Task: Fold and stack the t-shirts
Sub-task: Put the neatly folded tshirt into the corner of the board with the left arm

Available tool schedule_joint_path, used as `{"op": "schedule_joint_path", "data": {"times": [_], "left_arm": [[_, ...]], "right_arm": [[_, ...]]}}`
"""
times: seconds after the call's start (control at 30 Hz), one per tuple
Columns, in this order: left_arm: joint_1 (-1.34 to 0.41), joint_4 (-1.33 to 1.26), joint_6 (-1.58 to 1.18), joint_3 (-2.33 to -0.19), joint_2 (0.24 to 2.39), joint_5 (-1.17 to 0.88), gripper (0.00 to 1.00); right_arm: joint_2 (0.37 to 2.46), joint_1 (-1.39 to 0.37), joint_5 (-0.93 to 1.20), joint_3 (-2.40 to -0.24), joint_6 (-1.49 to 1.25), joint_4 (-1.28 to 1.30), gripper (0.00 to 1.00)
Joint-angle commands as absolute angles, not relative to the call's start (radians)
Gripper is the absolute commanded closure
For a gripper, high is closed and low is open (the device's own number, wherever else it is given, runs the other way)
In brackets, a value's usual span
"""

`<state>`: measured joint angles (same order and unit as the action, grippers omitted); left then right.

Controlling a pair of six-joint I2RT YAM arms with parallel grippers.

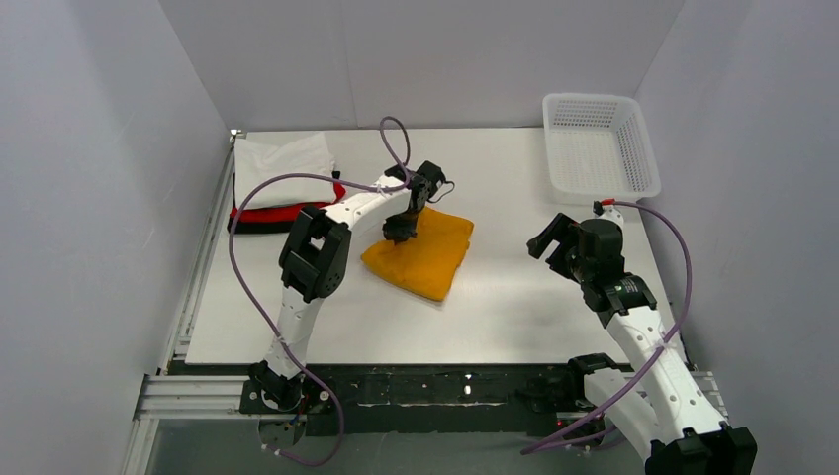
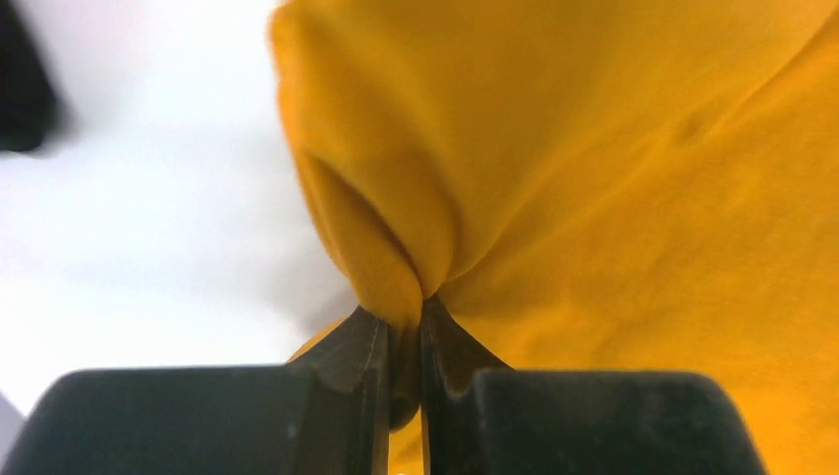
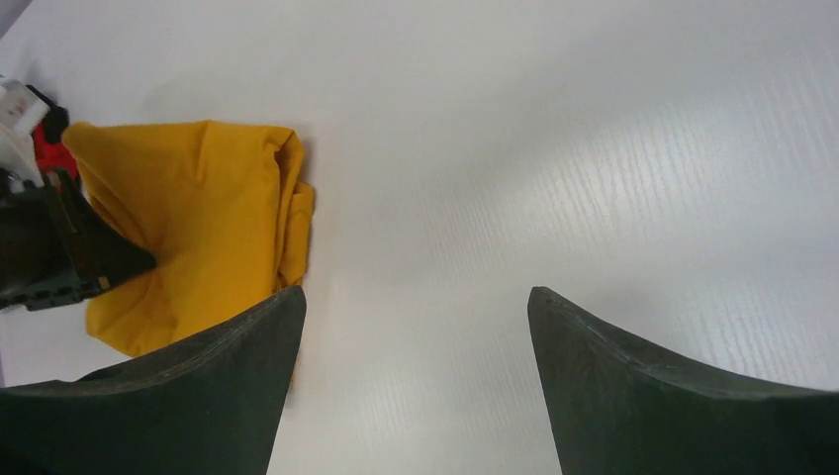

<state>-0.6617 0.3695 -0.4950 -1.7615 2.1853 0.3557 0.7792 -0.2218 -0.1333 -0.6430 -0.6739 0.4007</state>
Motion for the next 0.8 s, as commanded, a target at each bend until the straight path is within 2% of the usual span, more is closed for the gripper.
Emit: {"op": "schedule_joint_path", "data": {"times": [0.0, 0.33, 0.77], "left_arm": [[-0.604, 0.543, -0.299, -1.931, 2.198, 0.618, 1.0], [-0.45, 0.545, -0.141, -2.183, 2.241, 0.706, 1.0], [-0.285, 0.512, -0.005, -2.357, 2.236, 0.637, 1.0]], "right_arm": [[0.786, -0.212, -0.174, -0.67, -0.626, 0.379, 0.1], [0.817, -0.204, -0.23, -0.687, -0.589, 0.38, 0.1], [0.894, -0.197, -0.232, -0.708, -0.58, 0.359, 0.1]]}}
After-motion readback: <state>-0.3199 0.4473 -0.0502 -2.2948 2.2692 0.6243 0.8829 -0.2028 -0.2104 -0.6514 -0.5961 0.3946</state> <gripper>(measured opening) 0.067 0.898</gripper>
